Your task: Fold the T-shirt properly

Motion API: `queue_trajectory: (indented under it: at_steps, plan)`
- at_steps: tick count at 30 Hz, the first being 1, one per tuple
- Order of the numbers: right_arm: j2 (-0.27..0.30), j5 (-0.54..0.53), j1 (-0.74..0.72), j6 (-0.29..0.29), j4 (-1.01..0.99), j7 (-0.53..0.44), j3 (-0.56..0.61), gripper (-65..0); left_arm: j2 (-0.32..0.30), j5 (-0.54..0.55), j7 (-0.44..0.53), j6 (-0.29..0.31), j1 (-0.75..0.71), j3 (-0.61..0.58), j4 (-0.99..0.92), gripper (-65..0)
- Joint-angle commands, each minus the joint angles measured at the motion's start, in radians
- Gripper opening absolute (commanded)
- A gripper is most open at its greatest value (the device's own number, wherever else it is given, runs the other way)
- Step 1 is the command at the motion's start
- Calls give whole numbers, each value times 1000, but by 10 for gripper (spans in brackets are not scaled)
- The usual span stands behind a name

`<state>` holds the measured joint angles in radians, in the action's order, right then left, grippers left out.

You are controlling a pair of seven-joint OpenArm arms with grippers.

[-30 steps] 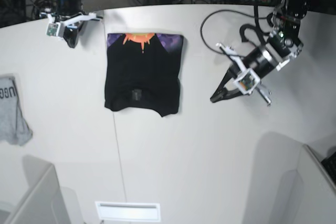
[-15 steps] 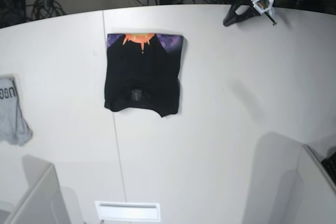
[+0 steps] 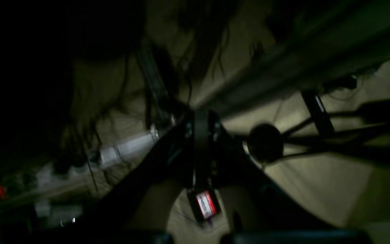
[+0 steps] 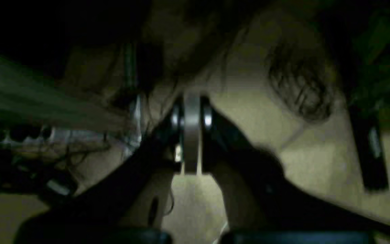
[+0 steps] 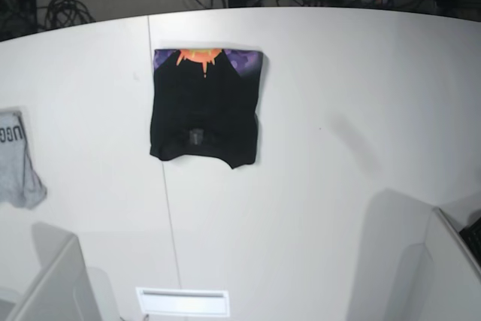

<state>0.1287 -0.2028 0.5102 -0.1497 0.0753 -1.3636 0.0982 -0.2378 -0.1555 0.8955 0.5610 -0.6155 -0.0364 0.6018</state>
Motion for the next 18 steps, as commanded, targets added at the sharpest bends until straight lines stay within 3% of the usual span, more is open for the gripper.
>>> queue_trajectory:
  at_steps: [1, 6, 11, 15, 18]
  plan:
    - [9, -7, 11, 0, -41, -6, 19, -650, 1, -3, 17, 8, 4, -20, -66, -650]
    - [-18, -7, -57, 0, -75, 166, 76, -650, 42, -2, -60, 8, 188, -105, -402, -650]
    - [-33, -7, -135, -1, -75, 543, 79, -650, 76, 0, -187, 8, 300, -96, -526, -650]
    - [-33, -7, -192, -1, -47, 849, 79, -650, 93, 0, -368, 8, 365, -95, -527, -650]
    - [-34, -7, -206, -1, 31, 1001, 74, -650, 93, 0, -496, 8, 414, -95, -523, -650]
